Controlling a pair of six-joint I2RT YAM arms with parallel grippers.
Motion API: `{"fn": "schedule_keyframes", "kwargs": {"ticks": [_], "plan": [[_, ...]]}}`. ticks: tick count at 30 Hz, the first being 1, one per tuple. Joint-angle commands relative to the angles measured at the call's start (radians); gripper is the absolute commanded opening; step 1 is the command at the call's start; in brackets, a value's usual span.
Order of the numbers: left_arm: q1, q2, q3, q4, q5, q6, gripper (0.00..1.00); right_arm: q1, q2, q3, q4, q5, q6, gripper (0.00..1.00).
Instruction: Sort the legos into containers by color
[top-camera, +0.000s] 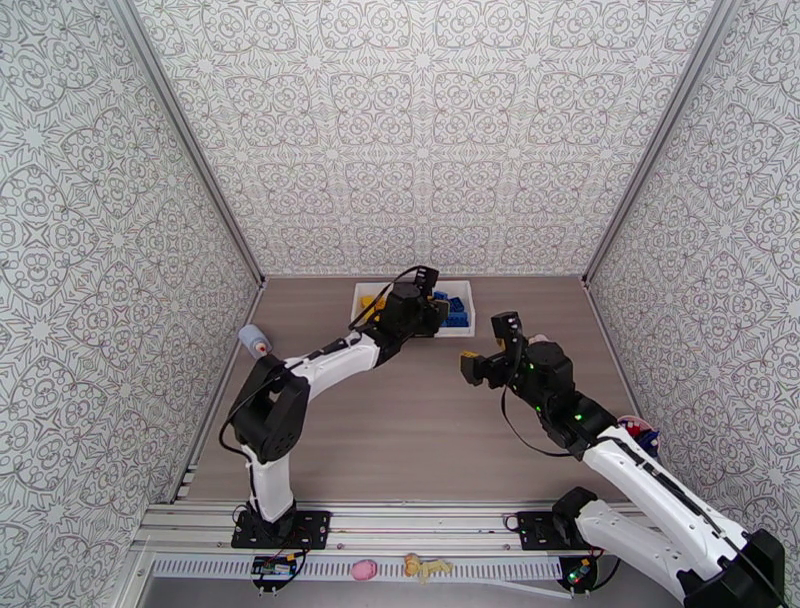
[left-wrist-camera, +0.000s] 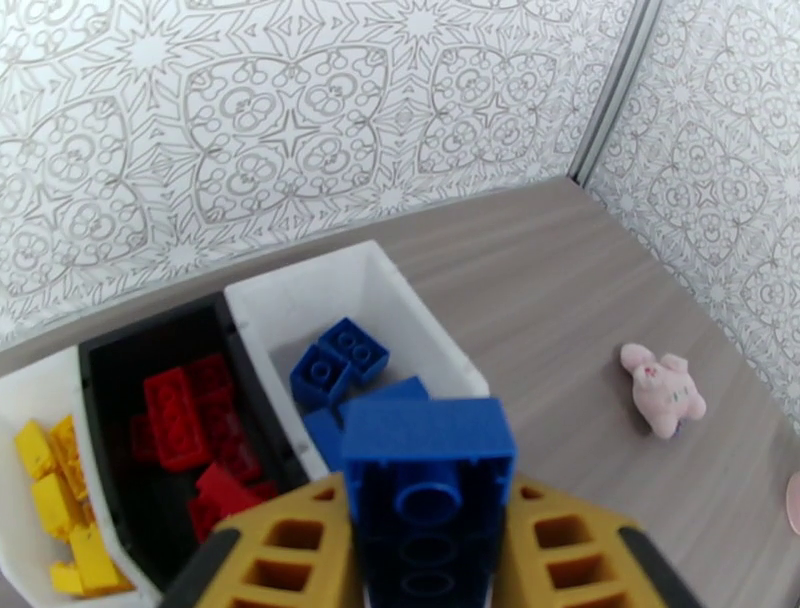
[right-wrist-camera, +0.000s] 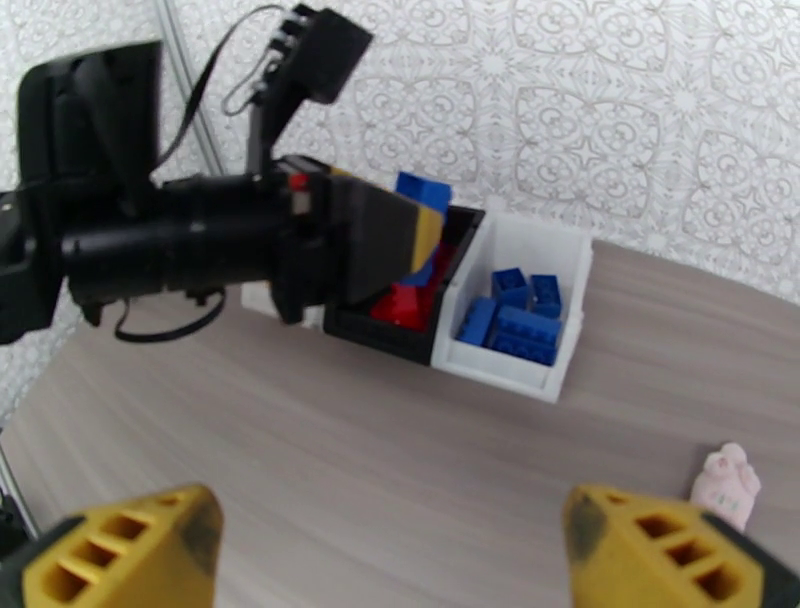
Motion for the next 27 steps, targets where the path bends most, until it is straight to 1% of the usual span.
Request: {"fn": "schedule_keyframes", "kwargs": {"ticks": [1,6,11,13,17,18,20,21,23,25,27], "plan": [[0.007,0.112,0.145,-0.007,0.023,0.002,0.28,-0.008,-0.022,-0.017,-0.031,0.036,-0.009,0.93],[0.026,0.282,0.344,-0.075,0.018,-0.012,0.29,-0.009,-0.029,-0.018,-0.04,0.042,-0.012,0.94],[0.034,0.406,0.509,-0.112,0.025,-0.016,0.31,-0.013,-0.027,-0.02,-0.035,0.046,-0.012,0.93],[0.035,0.439,0.562,-0.131,0.03,-0.021,0.34,-0.012,-0.029,-0.017,-0.037,0.049,-0.01,0.93],[0.039,0.436,0.581,-0.157,0.036,-0.022,0.49,-0.012,-0.043,-0.011,-0.049,0.057,-0.009,0.93],[0.039,0.422,0.568,-0.158,0.036,-0.017,0.55,-0.014,-0.048,-0.014,-0.048,0.062,-0.009,0.93],[0.041,0.382,0.525,-0.148,0.037,-0.009,0.71,-0.014,-0.055,-0.018,-0.044,0.07,-0.012,0.93],[0.042,0.354,0.488,-0.14,0.035,-0.007,0.77,-0.014,-0.056,-0.02,-0.041,0.074,-0.013,0.93],[0.044,0.29,0.407,-0.11,0.025,-0.007,0.86,-0.014,-0.052,-0.022,-0.034,0.08,-0.017,0.93],[0.047,0.201,0.304,-0.073,0.022,0.004,0.91,-0.014,-0.043,-0.029,-0.011,0.091,-0.017,0.93],[0.047,0.101,0.164,-0.019,0.004,0.024,0.96,-0.018,-0.025,-0.039,0.024,0.119,-0.013,0.93]]}}
